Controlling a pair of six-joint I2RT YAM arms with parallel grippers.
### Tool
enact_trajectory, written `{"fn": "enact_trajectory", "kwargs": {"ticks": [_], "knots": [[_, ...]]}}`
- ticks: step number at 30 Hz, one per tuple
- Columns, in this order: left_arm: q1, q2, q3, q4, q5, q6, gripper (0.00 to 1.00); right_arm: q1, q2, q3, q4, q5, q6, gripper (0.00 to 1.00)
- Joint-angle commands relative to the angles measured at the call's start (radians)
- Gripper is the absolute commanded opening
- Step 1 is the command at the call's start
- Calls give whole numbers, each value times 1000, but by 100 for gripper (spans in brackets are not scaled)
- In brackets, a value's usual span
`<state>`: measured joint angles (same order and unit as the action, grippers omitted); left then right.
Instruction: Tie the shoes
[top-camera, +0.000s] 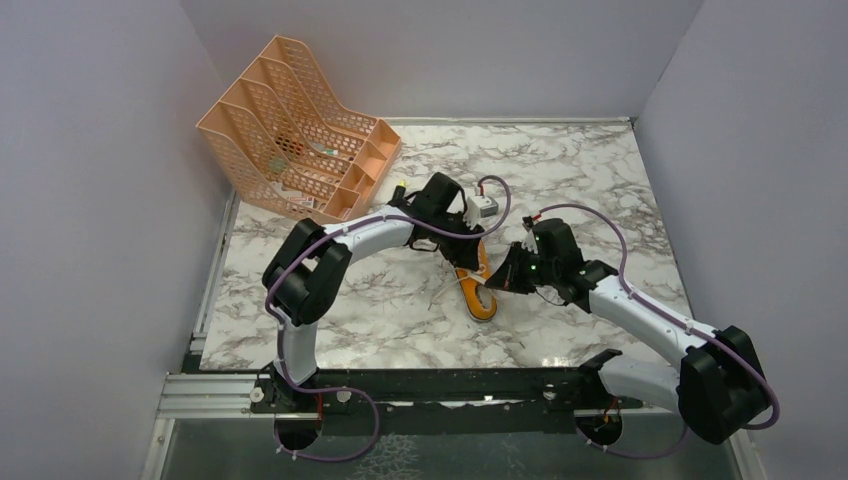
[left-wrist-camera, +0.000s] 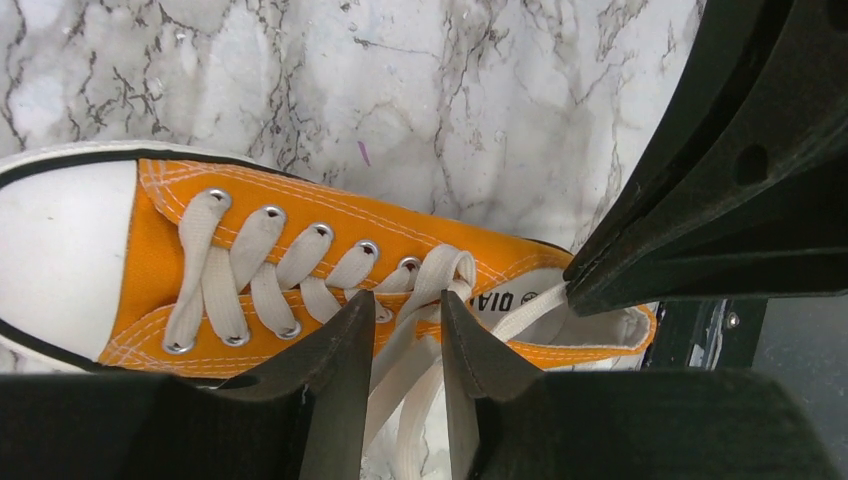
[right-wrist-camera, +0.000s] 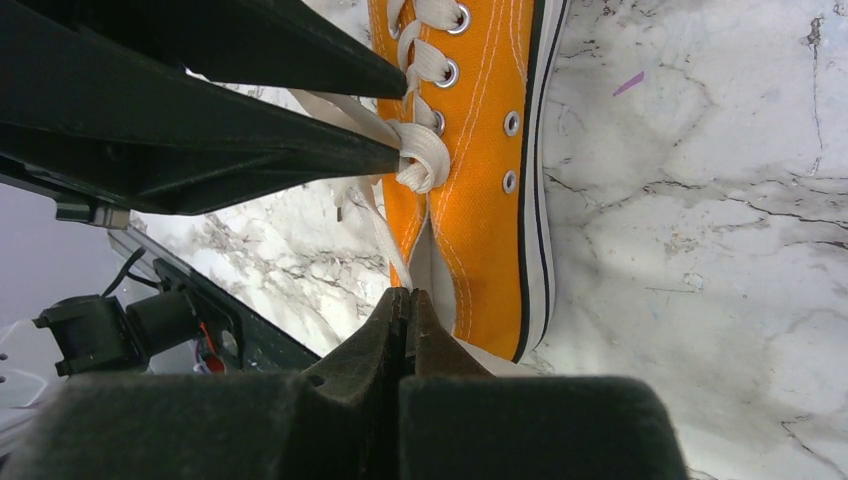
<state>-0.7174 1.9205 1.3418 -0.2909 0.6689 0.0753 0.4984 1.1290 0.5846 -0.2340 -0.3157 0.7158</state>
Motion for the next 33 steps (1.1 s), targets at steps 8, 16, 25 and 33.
{"fn": "enact_trajectory", "kwargs": {"ticks": [8, 16, 25, 33], "knots": [[-11, -19, -25, 36, 70, -15, 24, 8, -3, 4, 12, -17, -6, 1], [-26, -9, -15, 44, 73, -24, 24, 8, 10, 1, 30, -26, 2, 1], [-27, -3, -9, 48, 28, -36, 20, 8, 11, -14, 53, -34, 51, 1], [-27, 13, 2, 45, 26, -57, 16, 8, 8, -15, 52, -34, 61, 1]]}}
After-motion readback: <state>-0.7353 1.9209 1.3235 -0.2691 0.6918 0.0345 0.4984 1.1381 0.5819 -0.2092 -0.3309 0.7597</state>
